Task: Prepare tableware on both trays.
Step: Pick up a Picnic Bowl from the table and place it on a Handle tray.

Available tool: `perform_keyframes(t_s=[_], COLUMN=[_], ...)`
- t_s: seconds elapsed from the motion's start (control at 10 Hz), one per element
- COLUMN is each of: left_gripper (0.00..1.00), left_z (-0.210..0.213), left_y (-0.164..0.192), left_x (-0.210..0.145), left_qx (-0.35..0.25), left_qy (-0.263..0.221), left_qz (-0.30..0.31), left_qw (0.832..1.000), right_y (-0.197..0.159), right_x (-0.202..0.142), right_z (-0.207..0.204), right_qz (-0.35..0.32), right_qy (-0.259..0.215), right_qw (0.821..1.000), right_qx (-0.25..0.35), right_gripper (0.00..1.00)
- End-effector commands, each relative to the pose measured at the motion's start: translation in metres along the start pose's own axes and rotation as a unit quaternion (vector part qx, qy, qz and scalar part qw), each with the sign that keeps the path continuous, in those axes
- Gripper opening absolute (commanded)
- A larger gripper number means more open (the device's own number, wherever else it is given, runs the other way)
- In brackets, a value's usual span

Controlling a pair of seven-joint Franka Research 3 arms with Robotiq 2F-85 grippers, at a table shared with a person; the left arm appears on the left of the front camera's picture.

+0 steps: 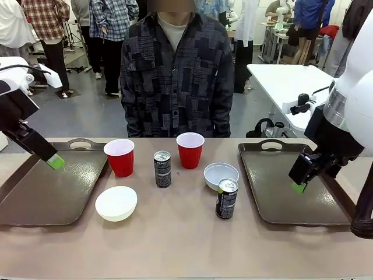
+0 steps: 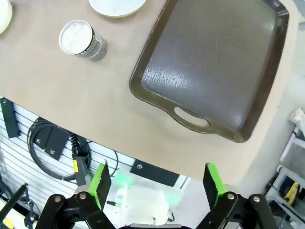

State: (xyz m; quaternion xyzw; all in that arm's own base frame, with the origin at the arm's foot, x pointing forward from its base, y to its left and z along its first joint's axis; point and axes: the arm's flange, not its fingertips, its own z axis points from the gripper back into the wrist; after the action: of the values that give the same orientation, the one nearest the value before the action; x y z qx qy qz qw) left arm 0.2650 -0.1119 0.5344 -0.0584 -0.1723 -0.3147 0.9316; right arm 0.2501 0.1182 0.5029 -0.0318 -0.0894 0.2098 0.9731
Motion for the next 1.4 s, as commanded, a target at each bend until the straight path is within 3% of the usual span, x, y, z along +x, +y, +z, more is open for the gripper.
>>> perform_keyframes(t_s=[0.0, 0.1, 0.2, 0.3, 0.4, 0.6, 0.7, 0.8, 1.1, 1.3], left_gripper=[1.00, 1.00, 1.00, 1.00, 1.00, 1.00, 1.00, 1.00, 1.00, 1.00], left_z=[-0.005, 0.000, -0.002, 0.002, 0.005, -0.001, 0.000, 0.001, 0.014, 0.017], left_y=[-0.003, 0.000, 0.018, 0.049, 0.086, 0.145, 0.164, 0.182, 0.209, 0.212], left_x=[-0.001, 0.000, 0.011, 0.011, 0.004, -0.020, -0.033, -0.045, -0.065, -0.074], left_qx=[-0.019, 0.000, -0.126, -0.234, -0.341, -0.437, -0.443, -0.434, -0.371, -0.349], left_qy=[0.012, 0.000, 0.022, 0.004, -0.025, -0.089, -0.109, -0.123, -0.114, -0.092], left_qz=[-0.019, 0.000, 0.022, 0.046, 0.076, 0.146, 0.174, 0.202, 0.226, 0.226], left_qw=[1.000, 1.000, 0.992, 0.971, 0.937, 0.883, 0.873, 0.869, 0.894, 0.905], right_y=[-0.003, 0.000, -0.031, -0.060, -0.109, -0.189, -0.215, -0.240, -0.275, -0.281], right_x=[0.004, 0.000, 0.017, 0.018, 0.014, -0.008, -0.023, -0.040, -0.060, -0.063], right_z=[-0.004, 0.000, -0.001, 0.004, 0.016, 0.024, 0.024, 0.026, 0.026, 0.023], right_qz=[0.002, 0.000, 0.021, 0.025, 0.019, -0.024, -0.059, -0.108, -0.243, -0.258], right_qy=[0.001, 0.000, 0.041, 0.057, 0.045, -0.004, -0.040, -0.061, -0.100, -0.106], right_qw=[1.000, 1.000, 0.995, 0.986, 0.959, 0.913, 0.902, 0.896, 0.889, 0.887], right_qx=[0.015, 0.000, 0.084, 0.158, 0.279, 0.407, 0.425, 0.427, 0.376, 0.369], right_gripper=[1.00, 1.00, 1.00, 1.00, 1.00, 1.00, 1.00, 1.00, 1.00, 1.00])
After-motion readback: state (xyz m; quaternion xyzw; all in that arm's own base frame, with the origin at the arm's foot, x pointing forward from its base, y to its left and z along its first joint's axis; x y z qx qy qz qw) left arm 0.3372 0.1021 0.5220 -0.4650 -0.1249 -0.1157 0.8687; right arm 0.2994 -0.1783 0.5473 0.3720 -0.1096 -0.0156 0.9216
